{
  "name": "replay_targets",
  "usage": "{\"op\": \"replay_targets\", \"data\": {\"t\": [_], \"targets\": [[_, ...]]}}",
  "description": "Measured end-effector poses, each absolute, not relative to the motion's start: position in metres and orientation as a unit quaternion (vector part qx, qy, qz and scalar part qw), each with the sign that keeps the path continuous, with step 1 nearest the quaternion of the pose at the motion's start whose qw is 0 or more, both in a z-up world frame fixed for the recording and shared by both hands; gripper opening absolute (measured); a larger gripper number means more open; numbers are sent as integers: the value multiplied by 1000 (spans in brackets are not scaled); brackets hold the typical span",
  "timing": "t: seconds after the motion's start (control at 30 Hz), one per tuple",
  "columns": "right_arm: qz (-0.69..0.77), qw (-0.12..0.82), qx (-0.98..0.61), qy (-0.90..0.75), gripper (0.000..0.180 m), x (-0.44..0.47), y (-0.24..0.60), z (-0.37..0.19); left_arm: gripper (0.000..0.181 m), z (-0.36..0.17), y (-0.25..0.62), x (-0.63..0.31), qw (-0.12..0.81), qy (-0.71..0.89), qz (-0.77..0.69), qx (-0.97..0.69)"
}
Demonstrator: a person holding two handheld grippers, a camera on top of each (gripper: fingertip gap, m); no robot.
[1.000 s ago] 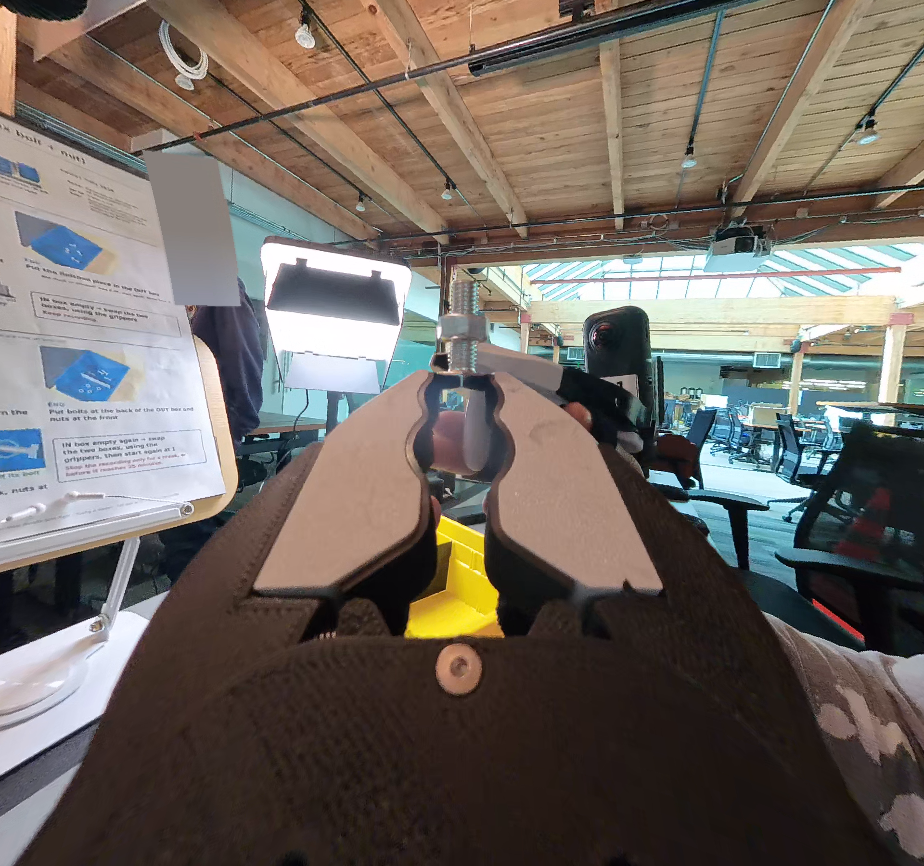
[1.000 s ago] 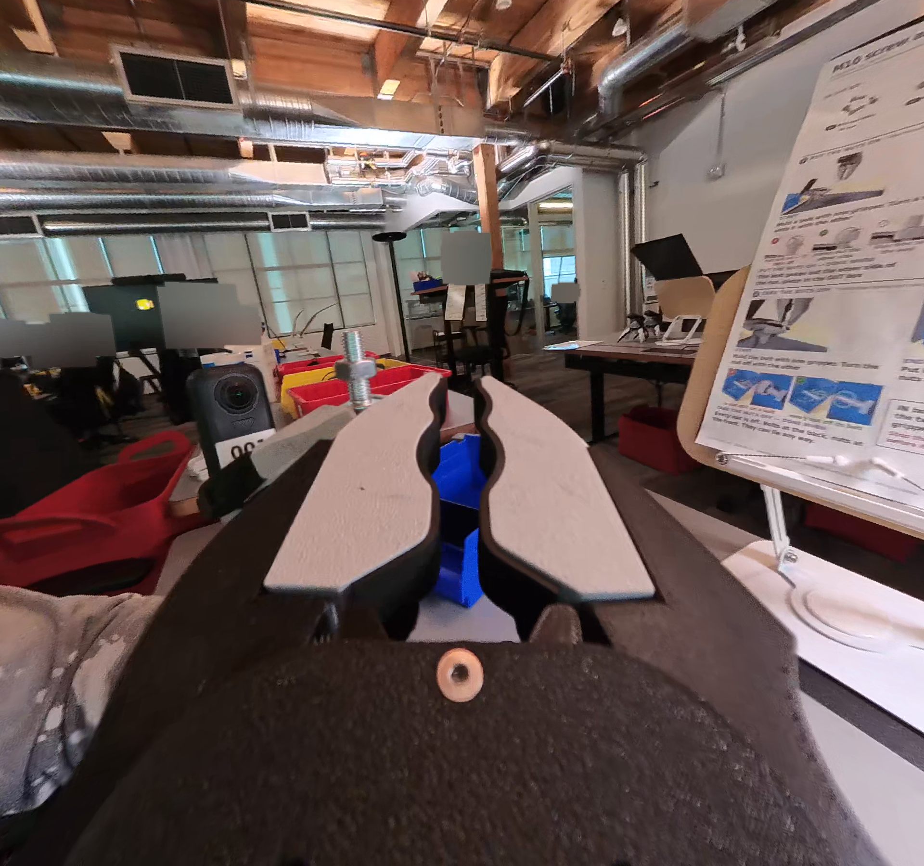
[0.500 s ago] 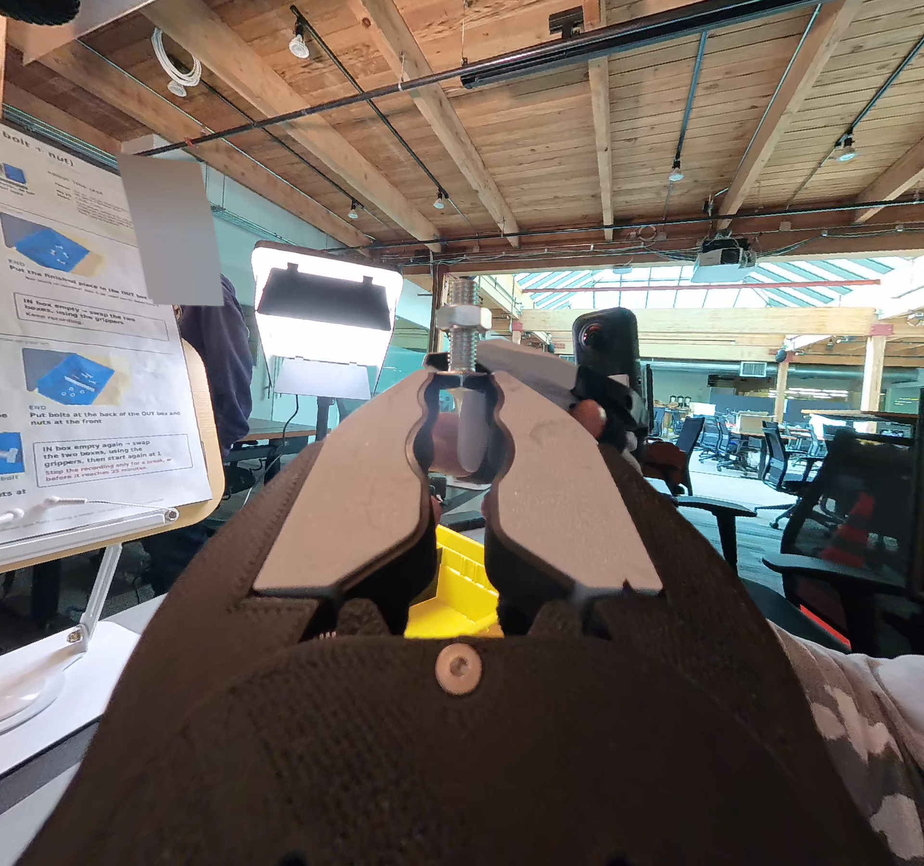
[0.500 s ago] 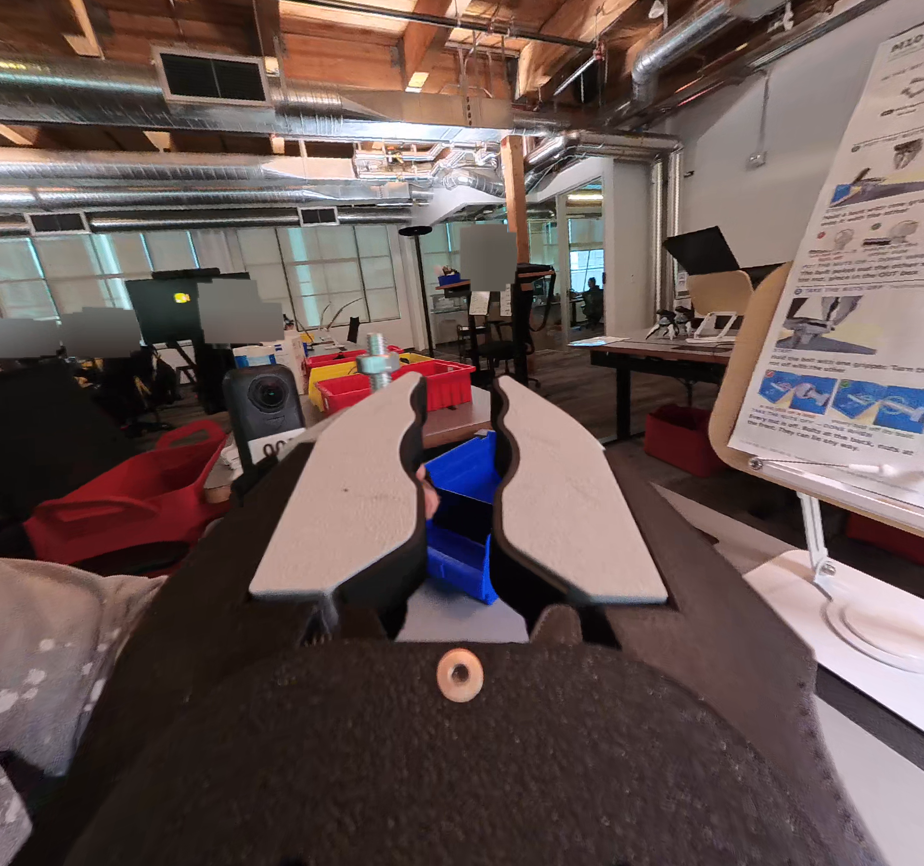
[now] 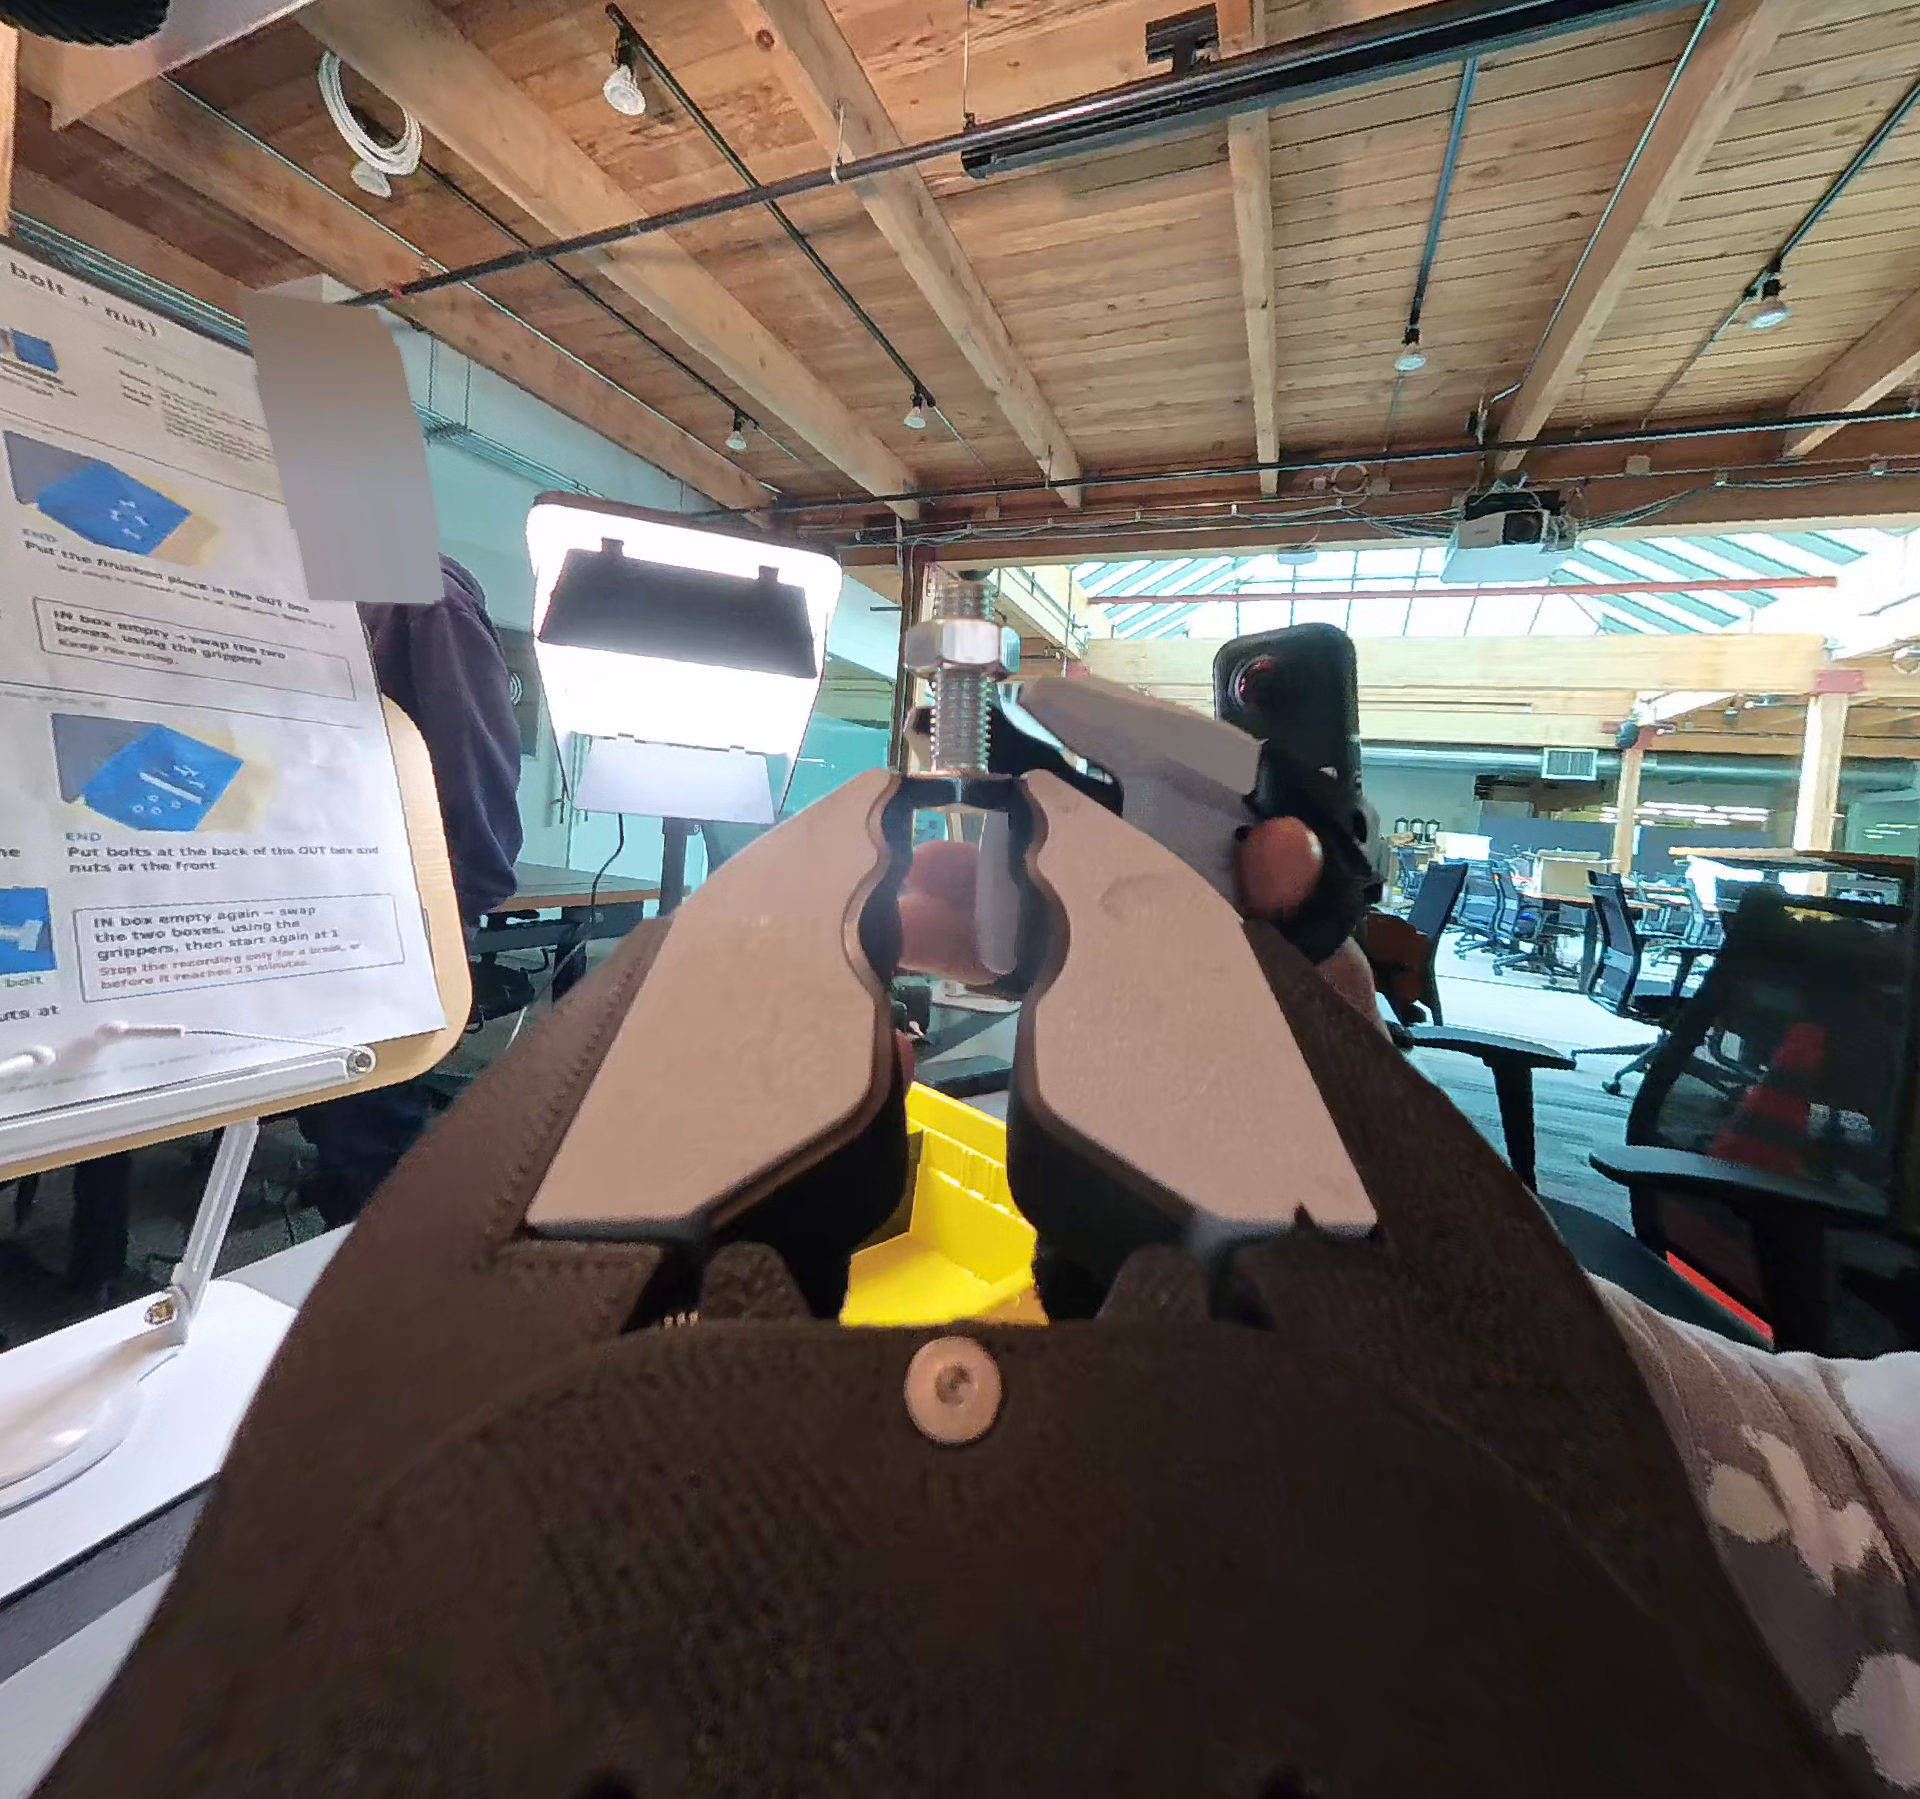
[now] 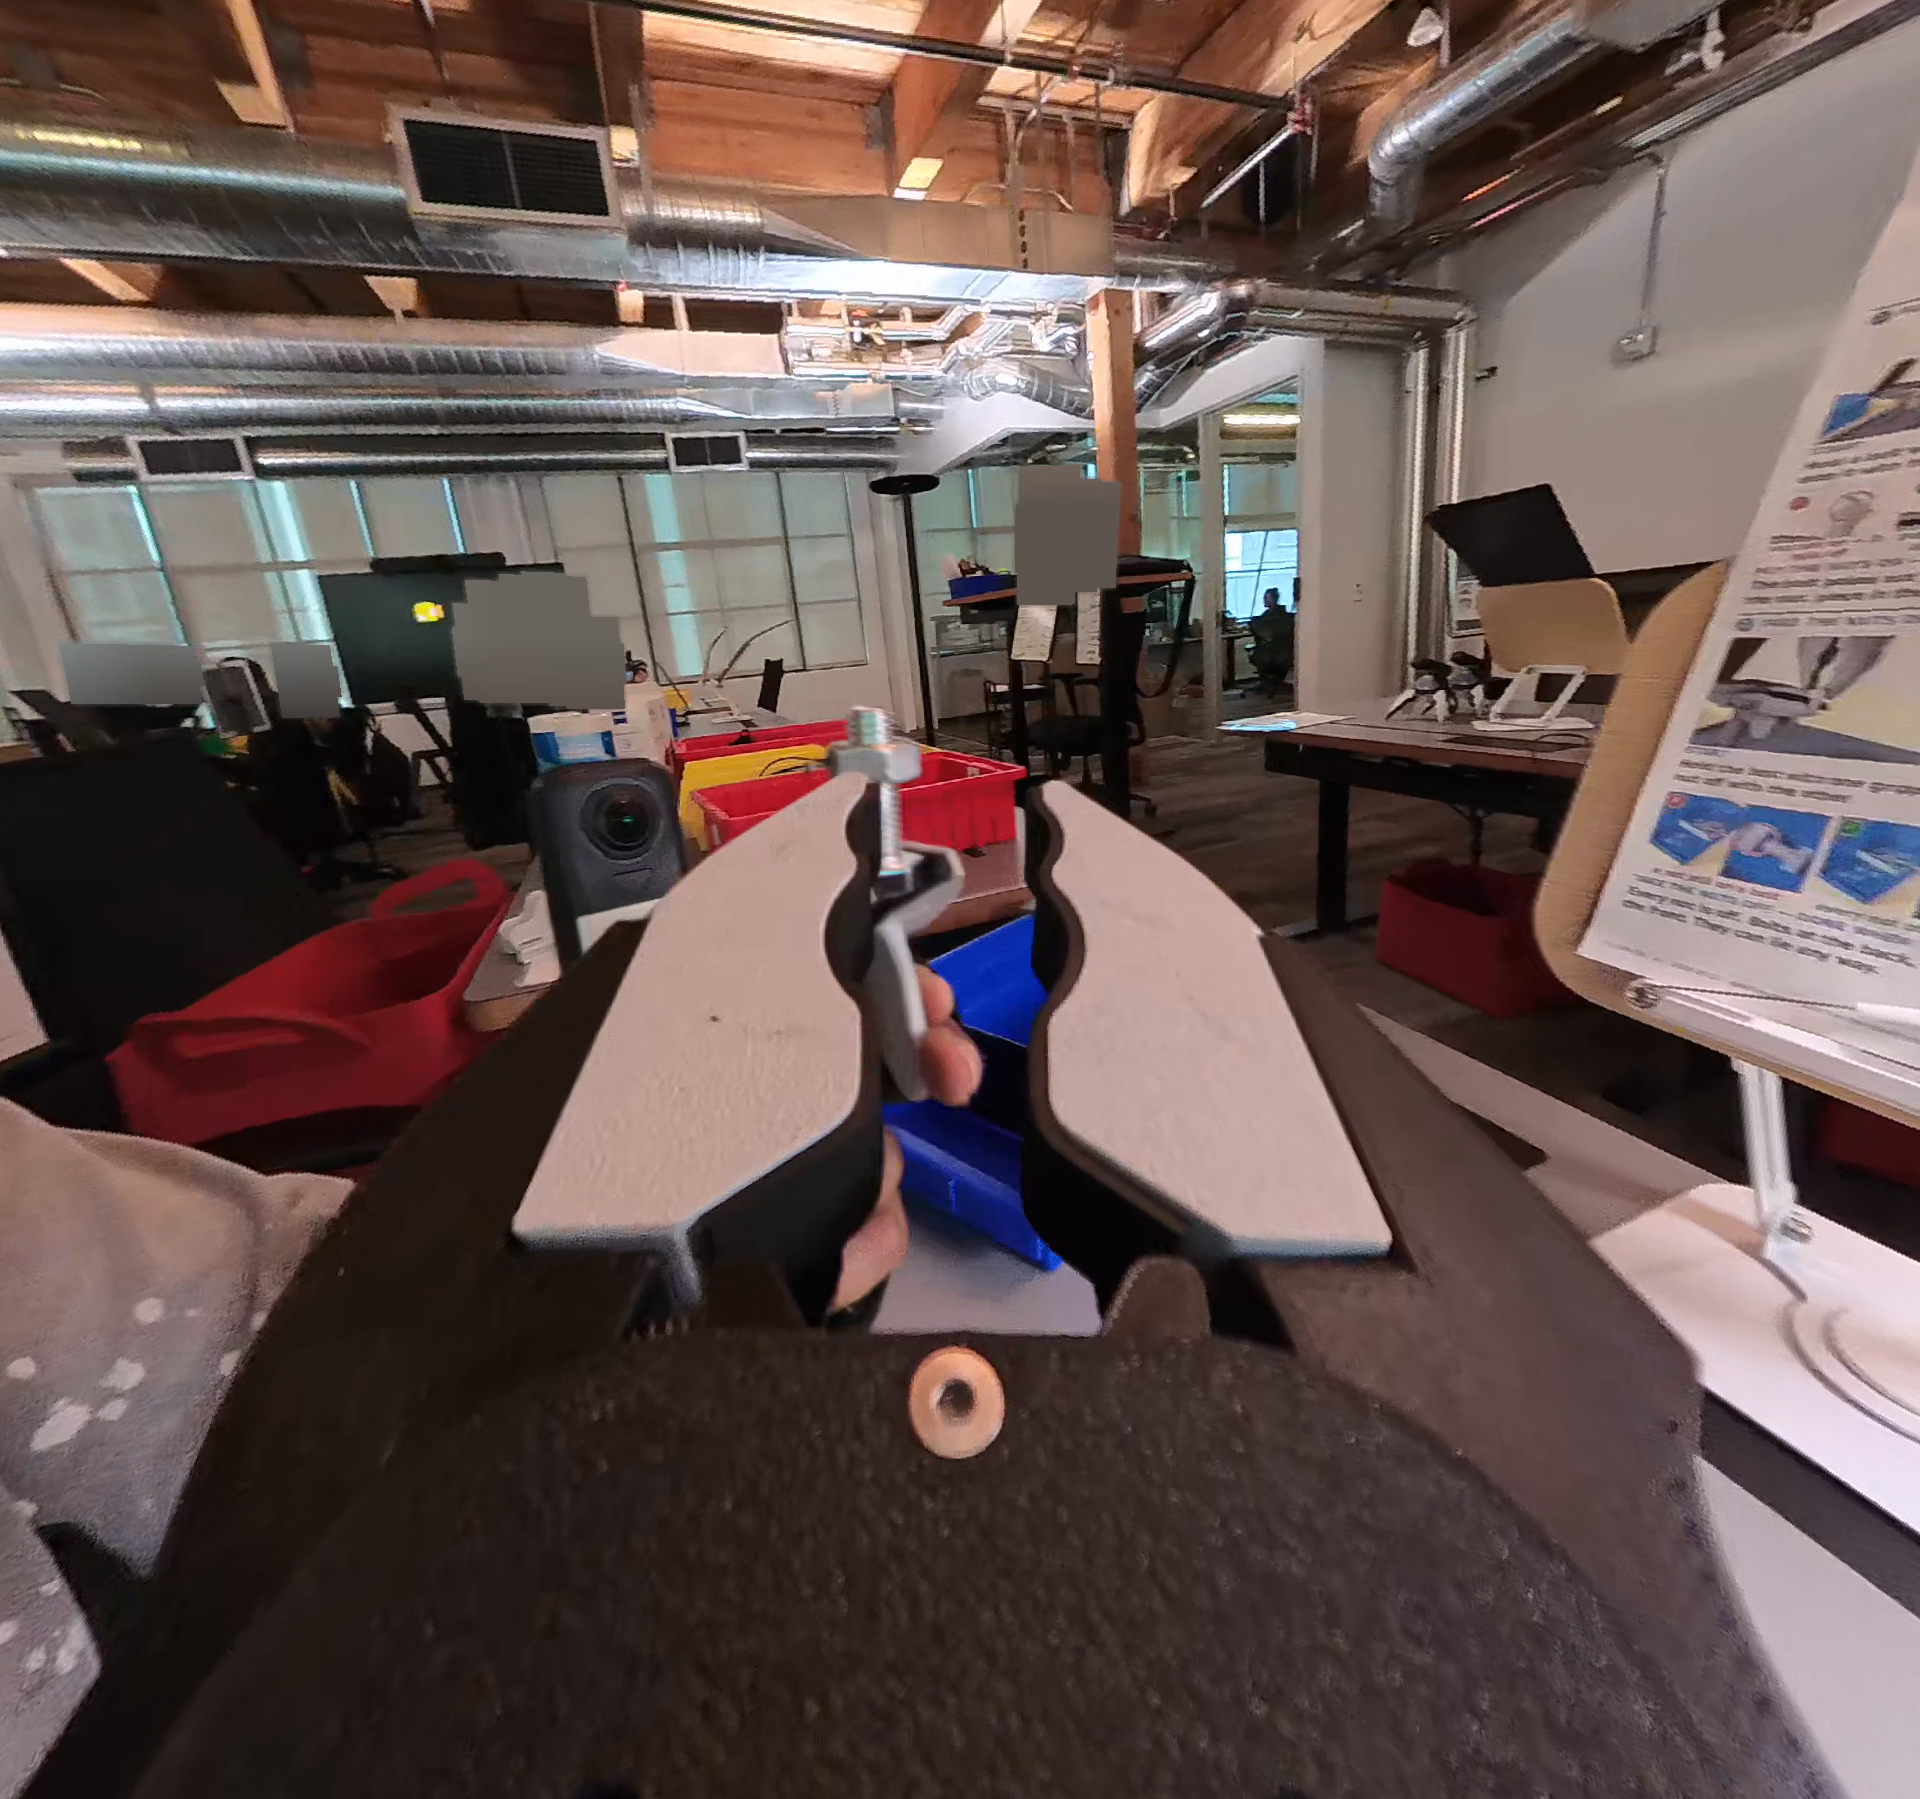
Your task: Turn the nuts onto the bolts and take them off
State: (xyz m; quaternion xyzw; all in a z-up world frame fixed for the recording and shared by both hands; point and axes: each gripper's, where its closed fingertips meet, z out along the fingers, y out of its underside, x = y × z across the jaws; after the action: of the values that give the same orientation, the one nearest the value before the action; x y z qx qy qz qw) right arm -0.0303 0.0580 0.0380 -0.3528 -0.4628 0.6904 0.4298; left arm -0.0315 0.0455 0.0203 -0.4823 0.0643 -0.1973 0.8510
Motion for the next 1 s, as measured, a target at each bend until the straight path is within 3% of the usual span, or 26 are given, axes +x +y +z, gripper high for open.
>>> {"op": "replay_targets", "data": {"t": [0.2,0.23,0.3,0.6,0.67,0.7,1.0], "targets": [[692,414,-346,-480,29,-32,49,35,18,15,48,-22,845,74,-205,-488],[689,421,-359,-468,12,-31,57,36,18,18,46,-24,849,73,-210,-479],[681,447,-369,-448,10,-28,73,38,18,23,42,-25,853,79,-205,-473],[694,412,-342,-482,27,-31,46,34,18,15,49,-22,847,77,-202,-486],[691,426,-362,-458,5,-31,61,36,18,20,44,-24,852,78,-211,-473],[688,437,-369,-446,4,-30,71,37,18,22,42,-26,853,77,-209,-471],[704,408,-339,-472,26,-29,46,37,18,16,48,-27,850,71,-203,-481]]}}
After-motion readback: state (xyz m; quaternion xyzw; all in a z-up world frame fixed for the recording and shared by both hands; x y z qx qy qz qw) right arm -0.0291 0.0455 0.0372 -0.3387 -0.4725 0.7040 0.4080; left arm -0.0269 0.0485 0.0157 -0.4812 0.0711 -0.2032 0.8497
